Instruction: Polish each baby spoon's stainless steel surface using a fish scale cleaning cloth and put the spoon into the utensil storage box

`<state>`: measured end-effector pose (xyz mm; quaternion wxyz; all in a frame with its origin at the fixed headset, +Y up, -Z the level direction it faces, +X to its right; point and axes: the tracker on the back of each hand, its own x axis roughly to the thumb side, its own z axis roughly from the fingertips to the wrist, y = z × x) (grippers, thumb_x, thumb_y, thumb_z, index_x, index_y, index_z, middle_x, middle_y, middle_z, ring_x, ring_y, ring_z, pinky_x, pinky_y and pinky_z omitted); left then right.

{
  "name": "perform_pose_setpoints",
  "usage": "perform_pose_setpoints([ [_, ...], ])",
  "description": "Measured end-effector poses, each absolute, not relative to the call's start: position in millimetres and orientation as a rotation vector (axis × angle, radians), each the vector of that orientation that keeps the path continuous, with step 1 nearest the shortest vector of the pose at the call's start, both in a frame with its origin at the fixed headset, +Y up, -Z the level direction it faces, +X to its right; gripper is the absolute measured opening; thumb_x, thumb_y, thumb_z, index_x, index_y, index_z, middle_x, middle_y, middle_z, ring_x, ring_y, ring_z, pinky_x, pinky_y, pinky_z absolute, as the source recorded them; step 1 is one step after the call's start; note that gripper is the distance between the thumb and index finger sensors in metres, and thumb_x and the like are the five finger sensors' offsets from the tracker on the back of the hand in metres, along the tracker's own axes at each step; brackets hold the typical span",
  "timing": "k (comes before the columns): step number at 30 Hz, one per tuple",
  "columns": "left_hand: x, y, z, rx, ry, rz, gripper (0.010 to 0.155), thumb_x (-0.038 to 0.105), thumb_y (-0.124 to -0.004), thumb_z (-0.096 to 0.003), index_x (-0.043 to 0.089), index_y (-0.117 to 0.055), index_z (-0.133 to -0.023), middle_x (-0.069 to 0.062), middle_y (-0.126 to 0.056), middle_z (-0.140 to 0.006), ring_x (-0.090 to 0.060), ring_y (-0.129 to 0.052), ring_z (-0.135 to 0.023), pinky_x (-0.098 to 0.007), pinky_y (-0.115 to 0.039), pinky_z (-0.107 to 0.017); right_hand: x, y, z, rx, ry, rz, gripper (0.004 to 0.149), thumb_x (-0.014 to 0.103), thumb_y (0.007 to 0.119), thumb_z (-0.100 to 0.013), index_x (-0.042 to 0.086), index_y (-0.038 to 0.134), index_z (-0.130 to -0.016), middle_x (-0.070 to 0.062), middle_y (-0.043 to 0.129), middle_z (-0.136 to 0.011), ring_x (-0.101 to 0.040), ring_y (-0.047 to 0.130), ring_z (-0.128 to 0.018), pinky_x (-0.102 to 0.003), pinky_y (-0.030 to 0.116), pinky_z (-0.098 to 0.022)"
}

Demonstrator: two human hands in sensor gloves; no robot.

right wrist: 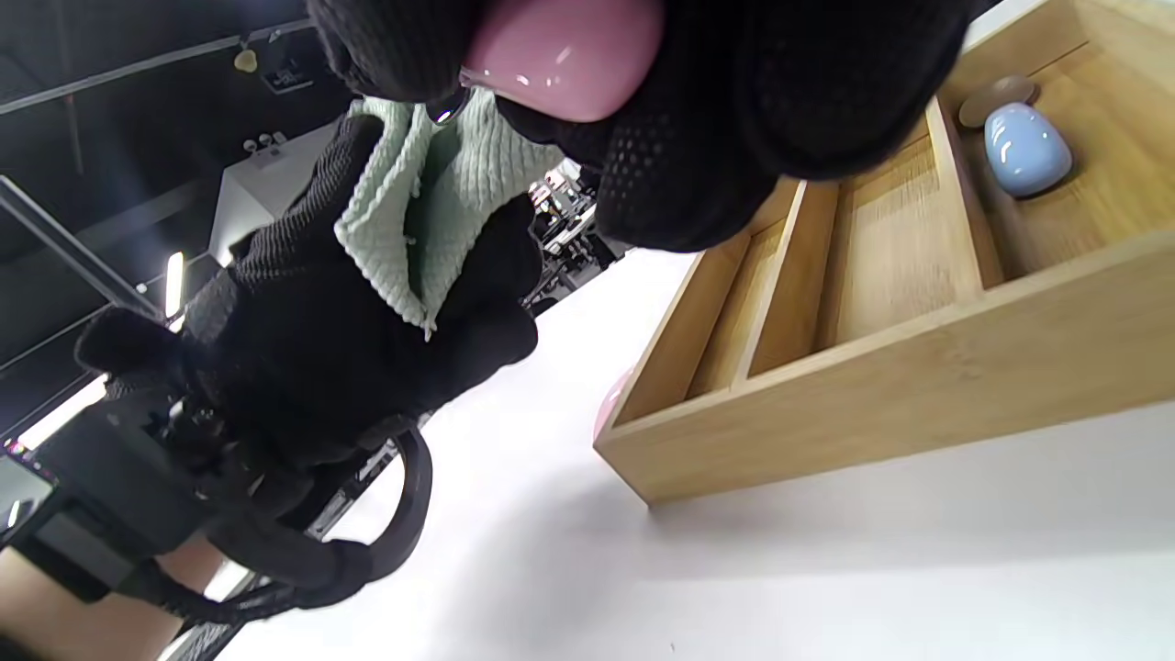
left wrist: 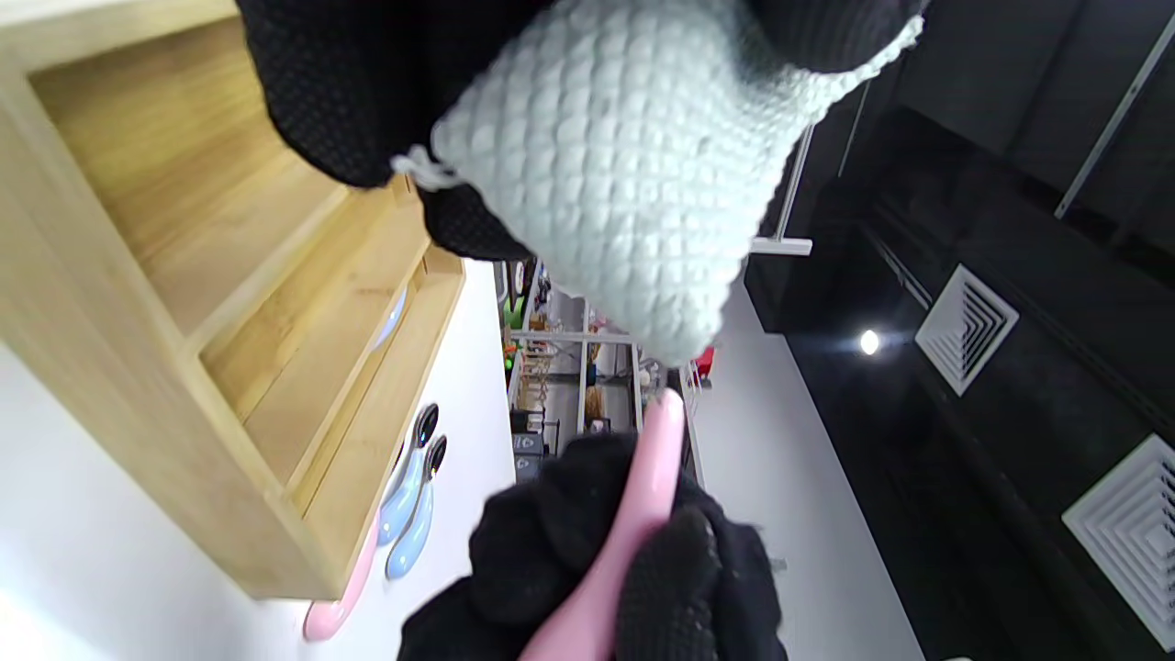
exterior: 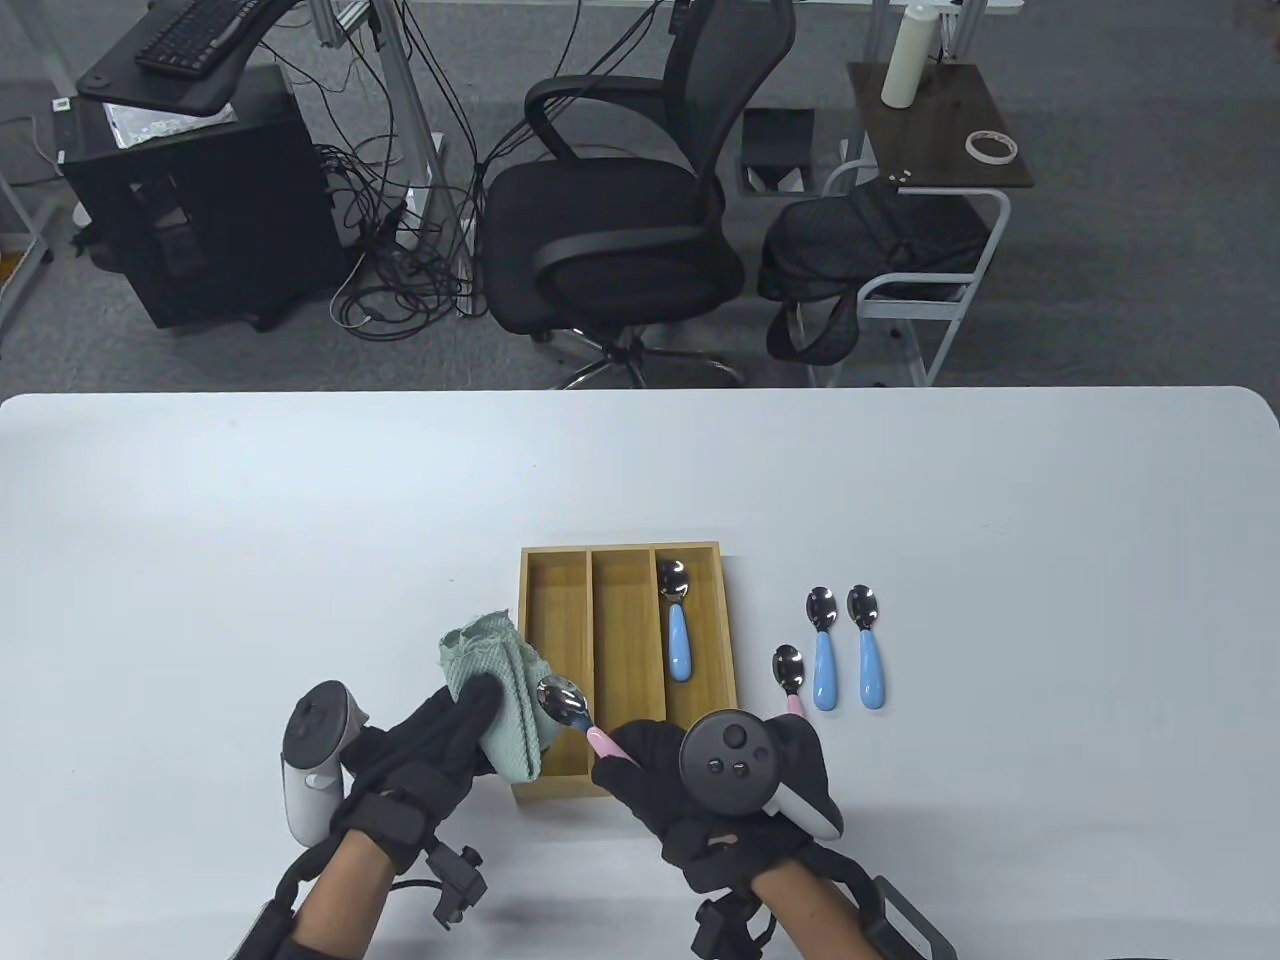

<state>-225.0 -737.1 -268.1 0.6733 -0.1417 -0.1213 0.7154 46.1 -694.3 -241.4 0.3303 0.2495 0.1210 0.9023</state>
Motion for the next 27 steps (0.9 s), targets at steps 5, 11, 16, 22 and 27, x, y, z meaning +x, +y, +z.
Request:
perform_pose_setpoints([
  [5,-208.9,-735.5,-264.3,-0.362,-0.357,1.484,0.058,0.051,-0.063,-0.063,0.012,-0.068,-0.105,-0.008,-0.088,-0.093,-0.029,-0.1,-0.075,-0.05,-0.082,-0.058,40.8,-704.6,-232.9,0.732,0.332,2.391,0.046,0.046,0.06,-0.065,0.013,0.063,-0.097,-0.01,0.076,-0.086,-0.024,0.095,-0.058,-0.036,0.085,-0.044],
  [11,-198.8,-723.8,-254.2,-0.157,-0.326,1.188,0.058,0.058,-0.078,-0.0519,0.014,-0.08,-0.09,0.003,-0.097,-0.07,-0.013,-0.107,-0.053,-0.04,-0.09,-0.046,39.3,-702.5,-222.5,0.739,0.156,2.461,0.047,0.047,0.062,-0.064,0.014,0.063,-0.098,-0.009,0.076,-0.086,-0.023,0.094,-0.059,-0.036,0.085,-0.045],
  [16,-201.2,-724.0,-251.6,-0.121,-0.276,1.231,0.058,0.061,-0.069,-0.0542,0.012,-0.086,-0.082,0.006,-0.1,-0.06,-0.011,-0.108,-0.046,-0.039,-0.091,-0.043,38.5,-697.8,-221.8,0.742,0.069,2.459,0.048,0.046,0.06,-0.064,0.012,0.062,-0.098,-0.01,0.075,-0.085,-0.022,0.092,-0.057,-0.035,0.084,-0.044],
  [22,-197.6,-730.8,-252.4,-0.192,-0.299,1.278,0.058,0.051,-0.058,-0.0628,0.005,-0.08,-0.09,-0.002,-0.099,-0.071,-0.018,-0.108,-0.057,-0.043,-0.089,-0.049,41.9,-704.0,-223.6,0.711,0.082,2.481,0.048,0.046,0.057,-0.065,0.012,0.061,-0.099,-0.01,0.075,-0.085,-0.021,0.092,-0.056,-0.034,0.084,-0.043],
  [27,-196.1,-741.1,-258.7,-0.388,-0.323,1.456,0.053,0.041,-0.067,-0.0634,0.003,-0.072,-0.1,-0.01,-0.094,-0.084,-0.025,-0.105,-0.067,-0.046,-0.087,-0.054,44.9,-704.8,-222.8,0.696,0.066,2.508,0.048,0.046,0.056,-0.065,0.011,0.062,-0.098,-0.01,0.075,-0.084,-0.021,0.092,-0.054,-0.033,0.084,-0.042],
])
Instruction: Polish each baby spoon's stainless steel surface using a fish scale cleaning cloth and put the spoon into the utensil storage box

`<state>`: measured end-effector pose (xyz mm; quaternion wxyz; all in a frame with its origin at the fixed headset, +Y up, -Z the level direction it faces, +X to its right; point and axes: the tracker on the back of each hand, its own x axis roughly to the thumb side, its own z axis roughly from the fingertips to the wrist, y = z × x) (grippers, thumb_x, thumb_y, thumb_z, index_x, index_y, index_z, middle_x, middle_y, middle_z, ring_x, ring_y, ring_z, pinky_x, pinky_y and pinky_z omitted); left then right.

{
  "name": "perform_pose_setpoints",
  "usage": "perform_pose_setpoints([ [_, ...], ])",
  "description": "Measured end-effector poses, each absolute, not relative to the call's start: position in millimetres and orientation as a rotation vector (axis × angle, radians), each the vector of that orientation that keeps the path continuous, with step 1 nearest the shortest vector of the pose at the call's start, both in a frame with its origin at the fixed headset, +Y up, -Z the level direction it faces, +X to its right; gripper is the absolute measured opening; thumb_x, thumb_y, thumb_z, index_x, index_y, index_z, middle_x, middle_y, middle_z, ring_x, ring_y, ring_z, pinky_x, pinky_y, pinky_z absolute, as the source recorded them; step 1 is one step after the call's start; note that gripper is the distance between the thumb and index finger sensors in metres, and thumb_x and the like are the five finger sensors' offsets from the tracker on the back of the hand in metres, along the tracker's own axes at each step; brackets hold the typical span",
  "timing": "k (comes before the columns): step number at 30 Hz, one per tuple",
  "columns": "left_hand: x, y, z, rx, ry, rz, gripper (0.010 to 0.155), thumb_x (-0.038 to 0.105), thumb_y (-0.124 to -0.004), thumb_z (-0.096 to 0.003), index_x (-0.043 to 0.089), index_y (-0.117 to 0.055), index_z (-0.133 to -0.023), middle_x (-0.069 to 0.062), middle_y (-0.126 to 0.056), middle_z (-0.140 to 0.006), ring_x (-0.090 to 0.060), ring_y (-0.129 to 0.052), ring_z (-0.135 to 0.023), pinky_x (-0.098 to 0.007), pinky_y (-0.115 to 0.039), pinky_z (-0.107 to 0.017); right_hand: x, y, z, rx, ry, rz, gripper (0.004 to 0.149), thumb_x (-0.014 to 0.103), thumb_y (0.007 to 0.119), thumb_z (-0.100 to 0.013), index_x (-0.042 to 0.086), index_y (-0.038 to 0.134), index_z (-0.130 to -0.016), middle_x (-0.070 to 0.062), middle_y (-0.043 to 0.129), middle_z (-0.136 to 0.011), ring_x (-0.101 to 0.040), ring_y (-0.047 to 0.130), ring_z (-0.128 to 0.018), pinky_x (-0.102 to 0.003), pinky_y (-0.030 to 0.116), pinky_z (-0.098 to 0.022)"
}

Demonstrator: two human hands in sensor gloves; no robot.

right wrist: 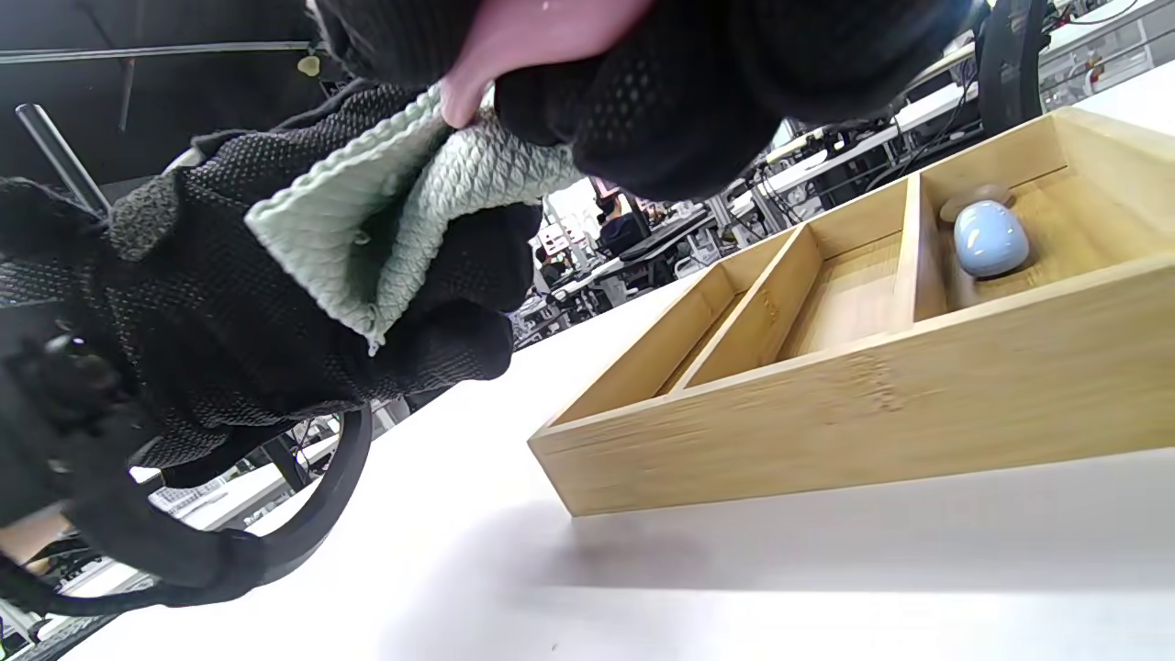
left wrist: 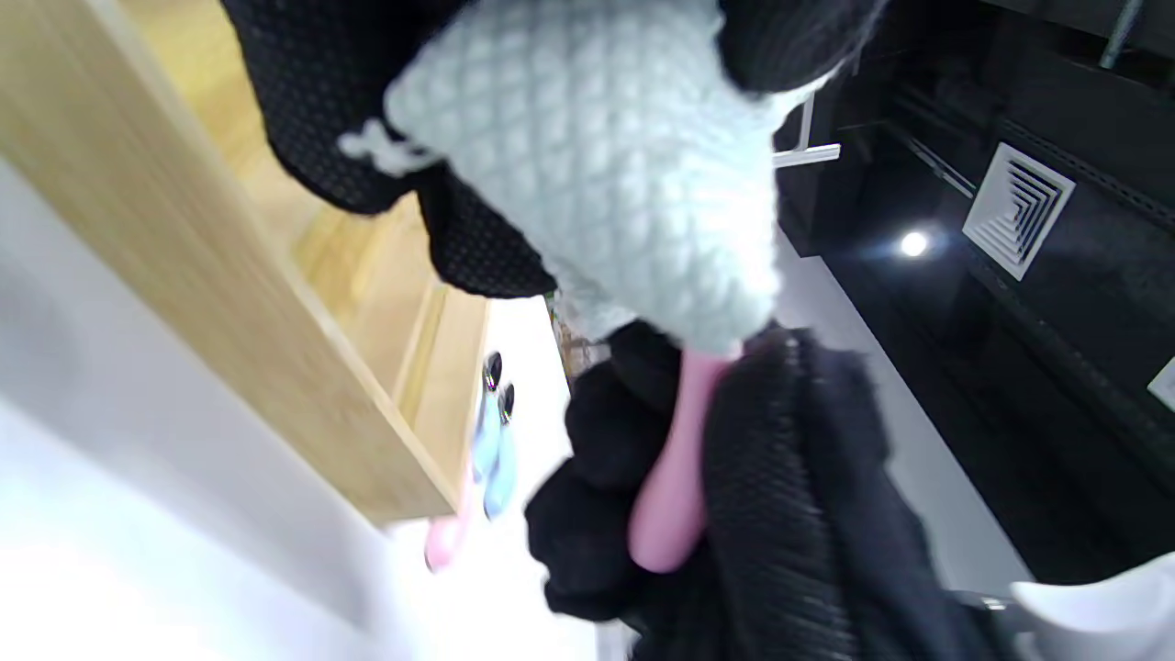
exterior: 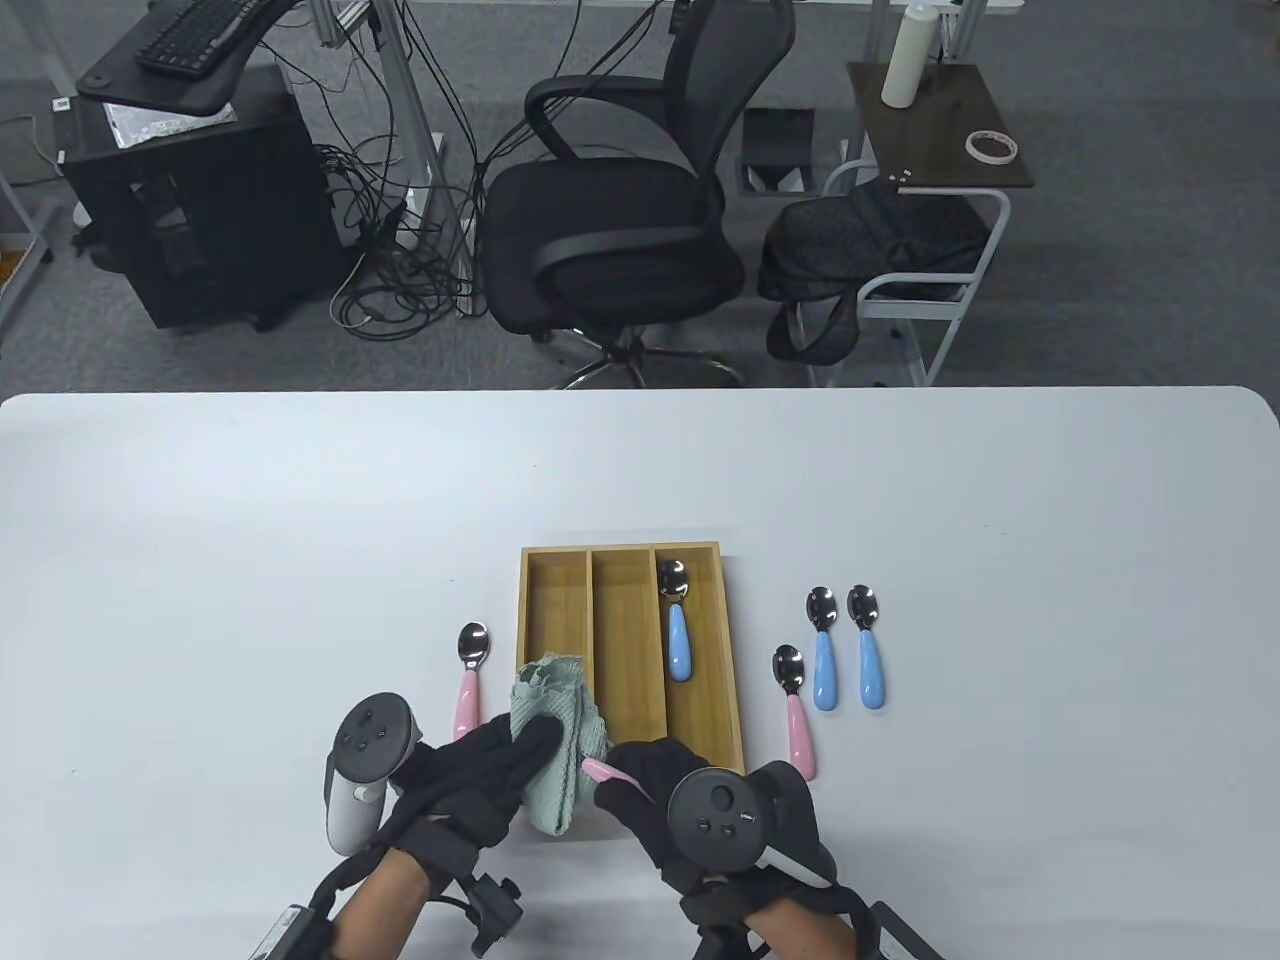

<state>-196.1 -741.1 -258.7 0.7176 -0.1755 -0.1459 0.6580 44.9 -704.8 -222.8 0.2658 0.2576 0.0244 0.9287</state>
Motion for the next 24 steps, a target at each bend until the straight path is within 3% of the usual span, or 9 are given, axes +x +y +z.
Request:
perform_pose_setpoints([
  [4,-197.2,-742.0,-261.1,-0.391,-0.339,1.435,0.053,0.039,-0.08,-0.0599,0.007,-0.071,-0.101,-0.008,-0.093,-0.085,-0.023,-0.105,-0.066,-0.044,-0.088,-0.053,44.5,-705.1,-222.4,0.705,0.072,2.507,0.048,0.046,0.056,-0.065,0.012,0.061,-0.098,-0.009,0.075,-0.084,-0.02,0.092,-0.054,-0.033,0.084,-0.042],
  [10,-197.2,-736.9,-258.5,-0.278,-0.327,1.259,0.058,0.052,-0.086,-0.051,0.012,-0.078,-0.091,0.001,-0.097,-0.073,-0.015,-0.107,-0.055,-0.041,-0.09,-0.048,40.7,-709.6,-217.8,0.759,0.127,2.512,0.047,0.047,0.057,-0.064,0.014,0.063,-0.097,-0.009,0.076,-0.083,-0.02,0.093,-0.054,-0.034,0.084,-0.042],
  [13,-196.8,-733.4,-255.2,-0.199,-0.31,1.17,0.059,0.059,-0.082,-0.0489,0.013,-0.081,-0.086,0.004,-0.098,-0.066,-0.012,-0.107,-0.051,-0.04,-0.09,-0.046,38.3,-711.5,-216.9,0.781,0.141,2.517,0.047,0.047,0.056,-0.064,0.014,0.063,-0.097,-0.008,0.077,-0.083,-0.02,0.093,-0.054,-0.033,0.085,-0.041],
  [17,-196.9,-730.4,-251.3,-0.108,-0.299,1.087,0.061,0.064,-0.067,-0.0544,0.013,-0.085,-0.082,0.005,-0.1,-0.062,-0.013,-0.108,-0.048,-0.04,-0.091,-0.045,36.8,-712.6,-216.6,0.789,0.154,2.513,0.047,0.047,0.056,-0.064,0.014,0.063,-0.097,-0.008,0.077,-0.083,-0.02,0.093,-0.054,-0.033,0.085,-0.041],
  [24,-194.4,-733.0,-252.7,-0.179,-0.325,1.162,0.06,0.054,-0.058,-0.0608,0.006,-0.083,-0.086,-0.001,-0.101,-0.066,-0.016,-0.109,-0.052,-0.041,-0.091,-0.046,41.1,-713.5,-219.0,0.765,0.162,2.505,0.048,0.047,0.054,-0.065,0.013,0.063,-0.097,-0.008,0.077,-0.082,-0.02,0.093,-0.053,-0.033,0.085,-0.04],
])
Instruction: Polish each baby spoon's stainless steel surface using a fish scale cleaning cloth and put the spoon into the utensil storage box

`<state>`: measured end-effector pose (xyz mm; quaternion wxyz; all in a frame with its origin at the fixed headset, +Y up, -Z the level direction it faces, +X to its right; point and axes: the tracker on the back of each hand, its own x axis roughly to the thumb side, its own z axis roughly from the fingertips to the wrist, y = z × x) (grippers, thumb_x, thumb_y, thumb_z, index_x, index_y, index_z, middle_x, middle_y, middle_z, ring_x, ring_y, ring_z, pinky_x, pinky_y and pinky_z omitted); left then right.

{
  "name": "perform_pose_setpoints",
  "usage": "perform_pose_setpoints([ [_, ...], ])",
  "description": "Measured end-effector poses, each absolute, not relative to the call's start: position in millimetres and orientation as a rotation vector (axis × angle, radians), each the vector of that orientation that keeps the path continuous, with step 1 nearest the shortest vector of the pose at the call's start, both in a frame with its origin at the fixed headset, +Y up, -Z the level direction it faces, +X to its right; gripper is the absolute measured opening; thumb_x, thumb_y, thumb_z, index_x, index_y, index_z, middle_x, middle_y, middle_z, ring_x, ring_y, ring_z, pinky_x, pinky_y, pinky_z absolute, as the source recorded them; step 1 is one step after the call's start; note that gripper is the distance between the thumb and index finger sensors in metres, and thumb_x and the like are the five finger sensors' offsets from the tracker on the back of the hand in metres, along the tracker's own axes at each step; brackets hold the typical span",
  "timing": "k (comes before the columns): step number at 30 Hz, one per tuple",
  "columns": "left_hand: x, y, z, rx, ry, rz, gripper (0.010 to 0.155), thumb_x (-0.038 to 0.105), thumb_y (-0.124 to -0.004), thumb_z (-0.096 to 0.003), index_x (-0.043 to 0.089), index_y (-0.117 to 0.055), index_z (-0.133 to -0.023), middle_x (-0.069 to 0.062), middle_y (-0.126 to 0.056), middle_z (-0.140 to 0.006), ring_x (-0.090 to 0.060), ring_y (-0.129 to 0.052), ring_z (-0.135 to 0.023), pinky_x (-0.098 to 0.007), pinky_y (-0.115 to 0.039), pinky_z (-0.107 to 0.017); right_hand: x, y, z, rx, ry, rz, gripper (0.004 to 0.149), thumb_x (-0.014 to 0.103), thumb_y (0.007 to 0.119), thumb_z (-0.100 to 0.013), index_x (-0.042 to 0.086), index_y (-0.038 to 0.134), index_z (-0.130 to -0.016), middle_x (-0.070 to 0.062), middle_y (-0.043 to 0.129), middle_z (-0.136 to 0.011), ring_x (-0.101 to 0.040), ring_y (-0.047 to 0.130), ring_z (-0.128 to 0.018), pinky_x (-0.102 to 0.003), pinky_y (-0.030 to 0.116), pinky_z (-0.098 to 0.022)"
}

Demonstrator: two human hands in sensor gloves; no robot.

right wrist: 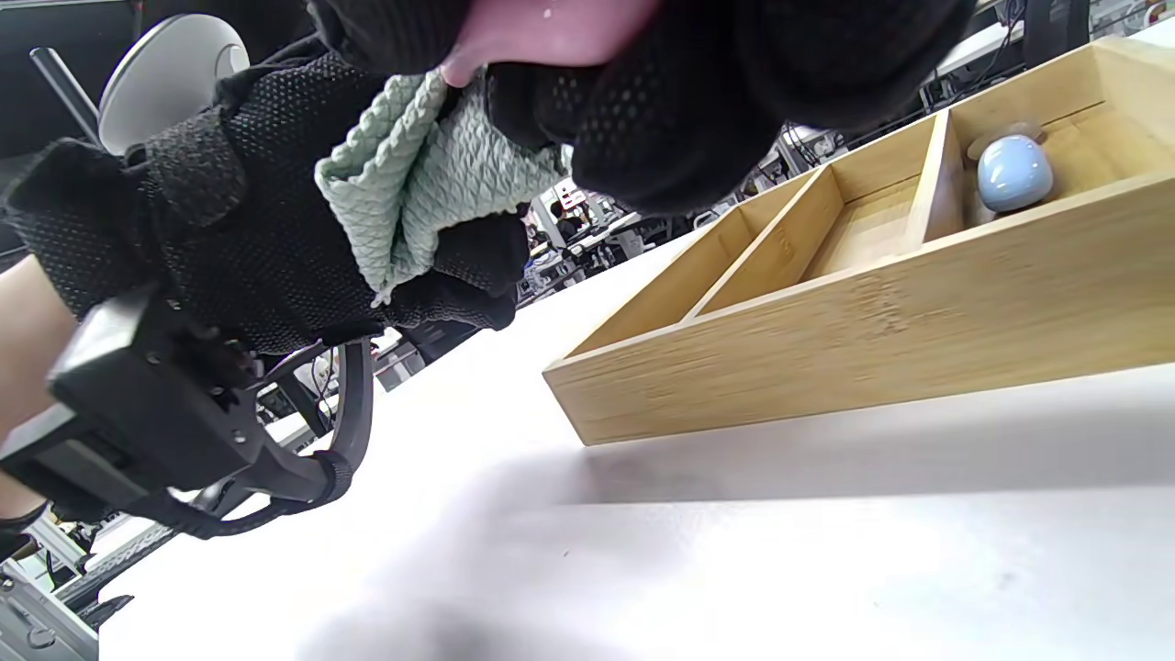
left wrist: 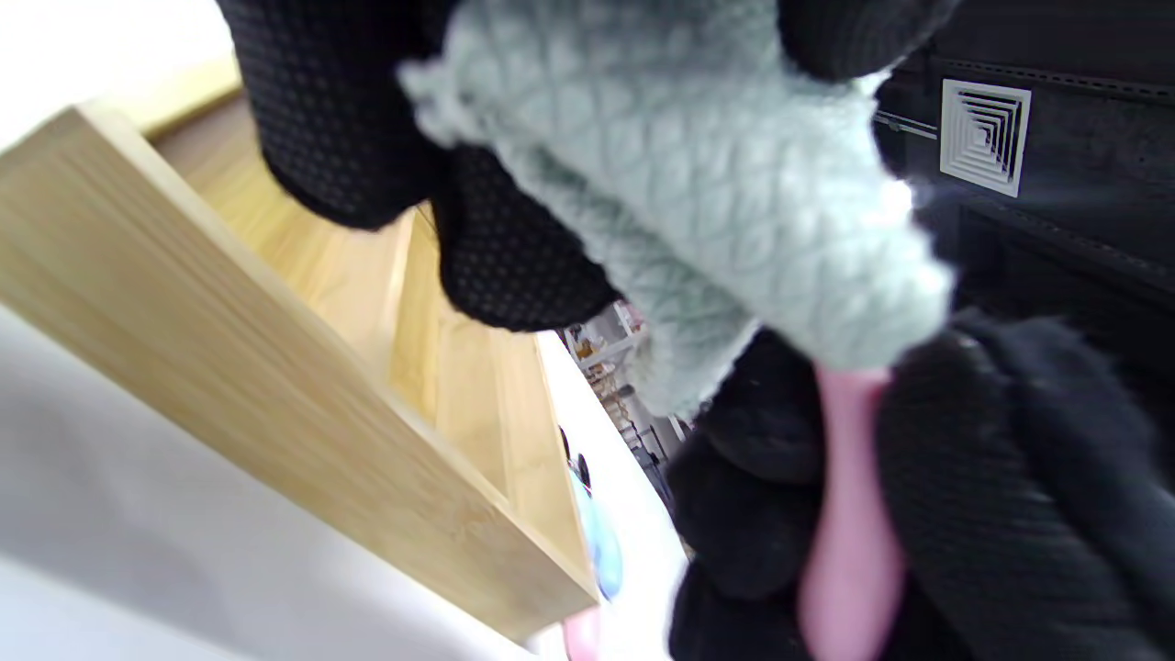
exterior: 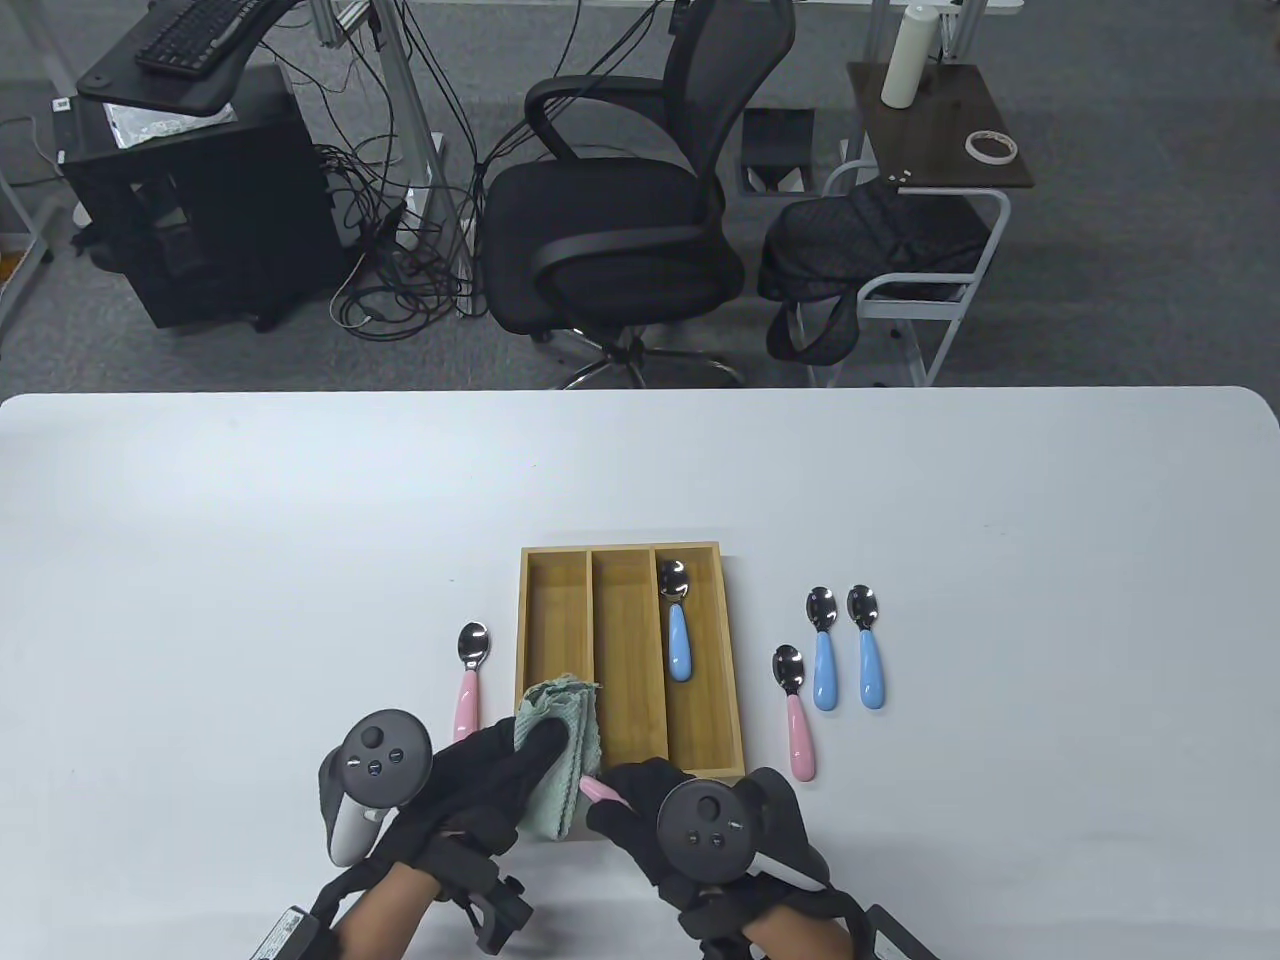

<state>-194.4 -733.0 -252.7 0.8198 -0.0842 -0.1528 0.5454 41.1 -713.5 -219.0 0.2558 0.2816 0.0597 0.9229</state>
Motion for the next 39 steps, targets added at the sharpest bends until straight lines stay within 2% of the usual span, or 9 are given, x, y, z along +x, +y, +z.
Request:
perform_pose_setpoints([
  [5,-194.8,-742.2,-257.1,-0.397,-0.339,1.379,0.056,0.045,-0.064,-0.0627,0.001,-0.075,-0.096,-0.01,-0.096,-0.079,-0.024,-0.106,-0.063,-0.046,-0.088,-0.051,45.4,-712.9,-221.2,0.732,0.152,2.495,0.048,0.047,0.053,-0.065,0.013,0.063,-0.097,-0.008,0.077,-0.082,-0.019,0.093,-0.052,-0.033,0.084,-0.04],
  [9,-194.2,-744.8,-259.6,-0.419,-0.346,1.376,0.052,0.039,-0.074,-0.0611,0.004,-0.071,-0.1,-0.01,-0.094,-0.082,-0.024,-0.105,-0.066,-0.046,-0.087,-0.053,46.6,-713.8,-222.6,0.728,0.149,2.5,0.048,0.047,0.053,-0.064,0.014,0.063,-0.097,-0.008,0.077,-0.082,-0.019,0.092,-0.052,-0.033,0.084,-0.04],
  [15,-194.0,-743.9,-258.8,-0.368,-0.329,1.291,0.057,0.047,-0.084,-0.0538,0.009,-0.075,-0.095,-0.003,-0.095,-0.077,-0.019,-0.106,-0.06,-0.044,-0.088,-0.051,43.8,-715.4,-221.0,0.765,0.186,2.495,0.047,0.048,0.054,-0.064,0.015,0.063,-0.096,-0.007,0.077,-0.081,-0.019,0.093,-0.052,-0.033,0.084,-0.04],
  [19,-193.6,-738.9,-255.7,-0.259,-0.325,1.138,0.059,0.056,-0.083,-0.0506,0.011,-0.079,-0.089,0.002,-0.098,-0.068,-0.014,-0.107,-0.054,-0.041,-0.09,-0.048,41.9,-718.2,-220.3,0.797,0.214,2.505,0.046,0.048,0.054,-0.064,0.016,0.064,-0.096,-0.007,0.078,-0.082,-0.019,0.094,-0.052,-0.033,0.085,-0.04],
  [23,-192.8,-737.8,-252.9,-0.178,-0.295,1.072,0.06,0.063,-0.074,-0.052,0.012,-0.085,-0.082,0.005,-0.1,-0.06,-0.012,-0.108,-0.047,-0.04,-0.091,-0.044,40.2,-718.4,-219.4,0.812,0.21,2.52,0.046,0.048,0.055,-0.064,0.016,0.064,-0.096,-0.007,0.078,-0.081,-0.019,0.094,-0.052,-0.033,0.085,-0.04],
  [28,-192.7,-737.4,-252.1,-0.177,-0.297,1.088,0.06,0.059,-0.065,-0.0567,0.008,-0.086,-0.081,0.003,-0.102,-0.059,-0.014,-0.109,-0.046,-0.041,-0.091,-0.043,40.0,-718.1,-219.4,0.804,0.186,2.531,0.047,0.048,0.054,-0.064,0.015,0.064,-0.096,-0.007,0.078,-0.081,-0.019,0.094,-0.051,-0.033,0.085,-0.039],
  [32,-193.0,-743.2,-254.0,-0.25,-0.294,1.238,0.06,0.054,-0.06,-0.0603,0.005,-0.083,-0.086,-0.001,-0.102,-0.066,-0.015,-0.11,-0.052,-0.04,-0.092,-0.045,41.1,-717.8,-220.1,0.776,0.175,2.517,0.048,0.048,0.053,-0.064,0.014,0.064,-0.096,-0.007,0.078,-0.08,-0.019,0.094,-0.05,-0.033,0.085,-0.039],
  [34,-191.8,-748.8,-255.3,-0.339,-0.261,1.377,0.06,0.051,-0.061,-0.0611,0.002,-0.08,-0.09,-0.006,-0.1,-0.072,-0.021,-0.109,-0.057,-0.043,-0.091,-0.048,42.5,-716.8,-221.1,0.755,0.171,2.507,0.049,0.048,0.052,-0.064,0.013,0.063,-0.096,-0.007,0.078,-0.08,-0.018,0.093,-0.049,-0.032,0.085,-0.038],
  [39,-191.5,-754.3,-258.9,-0.455,-0.286,1.427,0.056,0.044,-0.068,-0.0616,0.002,-0.074,-0.097,-0.01,-0.096,-0.08,-0.024,-0.107,-0.064,-0.045,-0.089,-0.051,45.3,-715.6,-221.5,0.745,0.156,2.527,0.049,0.048,0.052,-0.064,0.013,0.064,-0.096,-0.008,0.079,-0.079,-0.018,0.093,-0.048,-0.032,0.084,-0.037],
])
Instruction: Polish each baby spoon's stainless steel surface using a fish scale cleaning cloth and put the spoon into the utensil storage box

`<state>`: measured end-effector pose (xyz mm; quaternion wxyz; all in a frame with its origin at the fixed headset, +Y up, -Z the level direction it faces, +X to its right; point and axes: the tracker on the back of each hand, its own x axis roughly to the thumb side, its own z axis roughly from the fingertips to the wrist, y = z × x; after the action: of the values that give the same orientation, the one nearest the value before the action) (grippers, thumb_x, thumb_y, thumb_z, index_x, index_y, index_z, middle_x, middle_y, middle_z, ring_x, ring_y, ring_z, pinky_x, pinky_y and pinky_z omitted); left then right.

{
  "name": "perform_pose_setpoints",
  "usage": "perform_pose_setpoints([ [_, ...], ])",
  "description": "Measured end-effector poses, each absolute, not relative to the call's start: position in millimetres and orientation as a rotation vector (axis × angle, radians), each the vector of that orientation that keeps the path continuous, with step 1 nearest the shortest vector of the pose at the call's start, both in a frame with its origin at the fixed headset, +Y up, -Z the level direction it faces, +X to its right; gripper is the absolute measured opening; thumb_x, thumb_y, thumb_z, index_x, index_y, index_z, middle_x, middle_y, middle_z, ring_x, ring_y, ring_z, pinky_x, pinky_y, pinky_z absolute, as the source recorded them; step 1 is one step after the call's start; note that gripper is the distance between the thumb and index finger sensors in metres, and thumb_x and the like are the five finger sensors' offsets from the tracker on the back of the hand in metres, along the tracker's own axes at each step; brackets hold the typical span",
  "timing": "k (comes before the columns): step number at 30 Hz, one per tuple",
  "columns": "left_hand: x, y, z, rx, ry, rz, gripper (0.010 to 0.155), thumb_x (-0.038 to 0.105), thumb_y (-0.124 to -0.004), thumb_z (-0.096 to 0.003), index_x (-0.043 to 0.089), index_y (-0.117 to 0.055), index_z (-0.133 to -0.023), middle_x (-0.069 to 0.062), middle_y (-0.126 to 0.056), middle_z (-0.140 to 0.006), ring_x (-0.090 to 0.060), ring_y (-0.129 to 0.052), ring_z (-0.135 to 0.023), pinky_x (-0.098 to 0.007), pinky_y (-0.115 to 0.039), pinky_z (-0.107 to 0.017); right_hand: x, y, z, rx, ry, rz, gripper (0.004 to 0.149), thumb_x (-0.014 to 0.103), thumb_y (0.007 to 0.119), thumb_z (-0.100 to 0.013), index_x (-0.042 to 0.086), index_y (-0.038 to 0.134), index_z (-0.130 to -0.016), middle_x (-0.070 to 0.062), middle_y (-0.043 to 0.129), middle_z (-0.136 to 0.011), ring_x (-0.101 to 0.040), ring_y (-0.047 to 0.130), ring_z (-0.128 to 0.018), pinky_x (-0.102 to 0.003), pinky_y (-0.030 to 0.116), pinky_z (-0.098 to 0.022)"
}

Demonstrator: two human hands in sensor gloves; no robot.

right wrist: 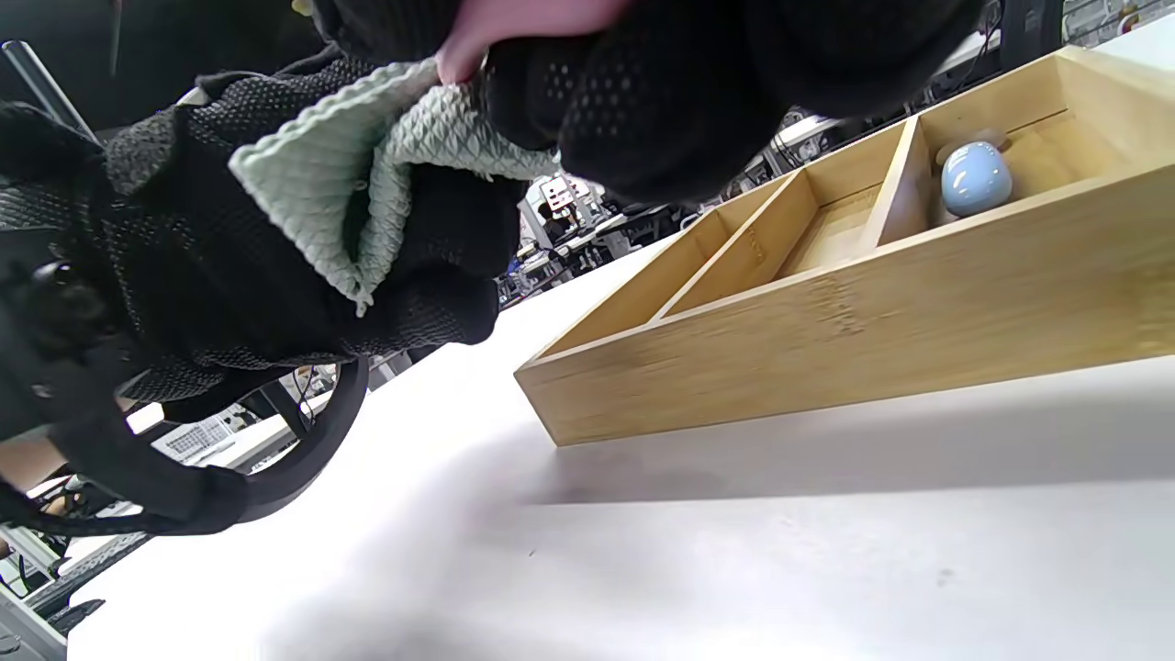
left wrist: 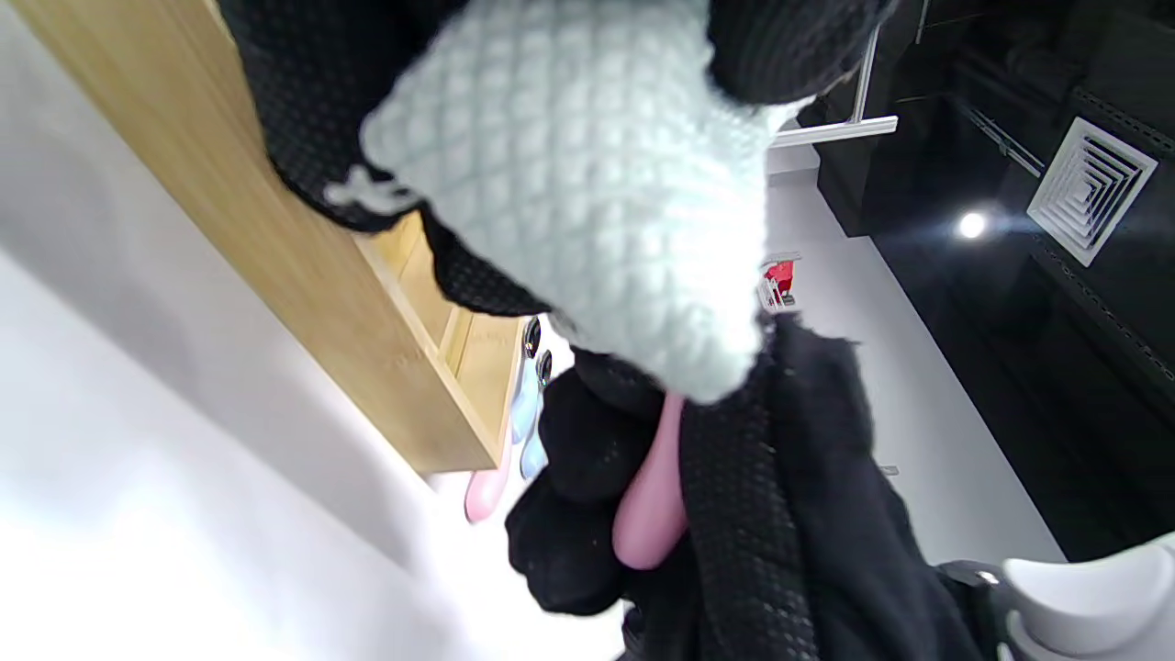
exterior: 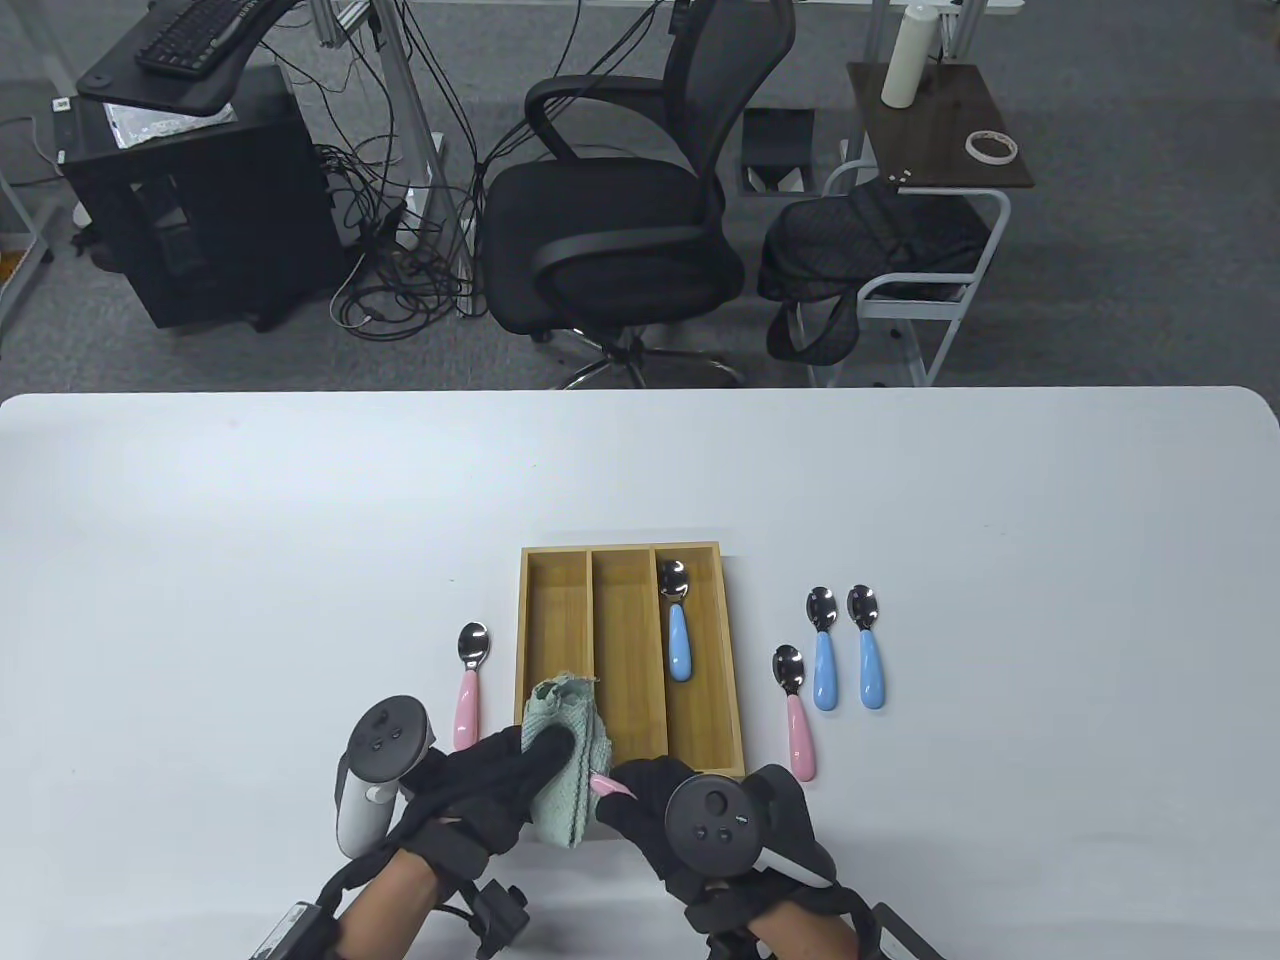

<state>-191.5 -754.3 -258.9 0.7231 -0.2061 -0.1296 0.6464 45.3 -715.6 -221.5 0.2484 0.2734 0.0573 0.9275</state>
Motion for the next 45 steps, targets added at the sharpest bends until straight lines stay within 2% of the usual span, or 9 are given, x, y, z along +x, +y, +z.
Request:
perform_pose_setpoints([
  [4,-191.7,-755.4,-259.9,-0.484,-0.297,1.438,0.053,0.037,-0.081,-0.0586,0.005,-0.071,-0.1,-0.009,-0.094,-0.084,-0.025,-0.105,-0.068,-0.046,-0.087,-0.054,44.7,-716.0,-221.0,0.753,0.145,2.533,0.048,0.047,0.053,-0.065,0.013,0.064,-0.096,-0.007,0.078,-0.079,-0.018,0.093,-0.049,-0.032,0.084,-0.038],
  [9,-191.9,-748.2,-257.8,-0.347,-0.306,1.282,0.057,0.048,-0.087,-0.051,0.011,-0.077,-0.093,-0.001,-0.097,-0.075,-0.018,-0.107,-0.06,-0.043,-0.089,-0.051,41.4,-717.0,-217.2,0.779,0.22,2.486,0.047,0.047,0.056,-0.064,0.014,0.065,-0.096,-0.007,0.08,-0.08,-0.02,0.096,-0.052,-0.034,0.087,-0.039],
  [17,-189.7,-736.8,-251.6,-0.169,-0.349,1.116,0.056,0.055,-0.068,-0.057,0.01,-0.081,-0.088,0.003,-0.098,-0.066,-0.013,-0.107,-0.053,-0.041,-0.09,-0.048,39.0,-716.4,-216.2,0.816,0.254,2.456,0.049,0.05,0.062,-0.062,0.014,0.071,-0.094,-0.004,0.085,-0.078,-0.018,0.1,-0.052,-0.032,0.09,-0.04],
  [26,-198.2,-731.4,-253.9,-0.07,-0.299,1.061,0.05,0.051,-0.063,-0.0606,0.013,-0.081,-0.088,0.002,-0.098,-0.068,-0.016,-0.107,-0.055,-0.043,-0.088,-0.049,45.3,-708.2,-221.7,0.769,0.281,2.494,0.048,0.052,0.066,-0.062,0.015,0.075,-0.092,-0.003,0.088,-0.075,-0.02,0.097,-0.047,-0.03,0.086,-0.036],
  [29,-211.0,-729.7,-256.0,0.001,-0.209,1.058,0.048,0.051,-0.063,-0.061,0.015,-0.081,-0.086,0.007,-0.098,-0.066,-0.013,-0.107,-0.054,-0.042,-0.089,-0.049,51.5,-705.6,-223.9,0.756,0.296,2.528,0.048,0.052,0.067,-0.062,0.014,0.077,-0.09,-0.003,0.089,-0.073,-0.019,0.098,-0.044,-0.03,0.086,-0.034],
  [33,-245.4,-733.9,-264.7,0.014,-0.057,1.233,0.048,0.051,-0.063,-0.0616,0.014,-0.081,-0.087,0.006,-0.098,-0.067,-0.015,-0.107,-0.055,-0.043,-0.089,-0.049,71.3,-706.8,-239.1,0.561,0.201,2.598,0.05,0.052,0.067,-0.061,0.012,0.079,-0.088,-0.003,0.091,-0.069,-0.016,0.098,-0.038,-0.027,0.087,-0.03],
  [36,-263.1,-737.0,-268.6,0.015,0.013,1.37,0.048,0.051,-0.063,-0.062,0.014,-0.081,-0.087,0.006,-0.098,-0.067,-0.015,-0.107,-0.055,-0.043,-0.088,-0.049,94.3,-712.3,-259.8,0.258,0.161,2.546,0.051,0.052,0.068,-0.061,0.01,0.08,-0.087,-0.004,0.092,-0.066,-0.014,0.098,-0.034,-0.026,0.087,-0.026],
  [40,-264.2,-738.0,-270.3,-0.01,0.015,1.415,0.048,0.051,-0.063,-0.0623,0.013,-0.08,-0.087,0.005,-0.097,-0.068,-0.015,-0.106,-0.055,-0.043,-0.088,-0.049,98.8,-716.4,-284.7,0.024,0.14,2.587,0.053,0.051,0.07,-0.061,0.006,0.08,-0.086,-0.007,0.093,-0.065,-0.012,0.097,-0.029,-0.024,0.087,-0.022],
  [45,-258.3,-734.9,-268.2,-0.017,-0.024,1.405,0.048,0.051,-0.063,-0.0621,0.013,-0.081,-0.087,0.005,-0.098,-0.067,-0.015,-0.106,-0.055,-0.043,-0.088,-0.049,75.0,-713.7,-321.8,-0.068,0.215,2.851,0.057,0.049,0.071,-0.061,0.001,0.076,-0.09,-0.01,0.091,-0.068,-0.011,0.098,-0.029,-0.023,0.088,-0.021],
])
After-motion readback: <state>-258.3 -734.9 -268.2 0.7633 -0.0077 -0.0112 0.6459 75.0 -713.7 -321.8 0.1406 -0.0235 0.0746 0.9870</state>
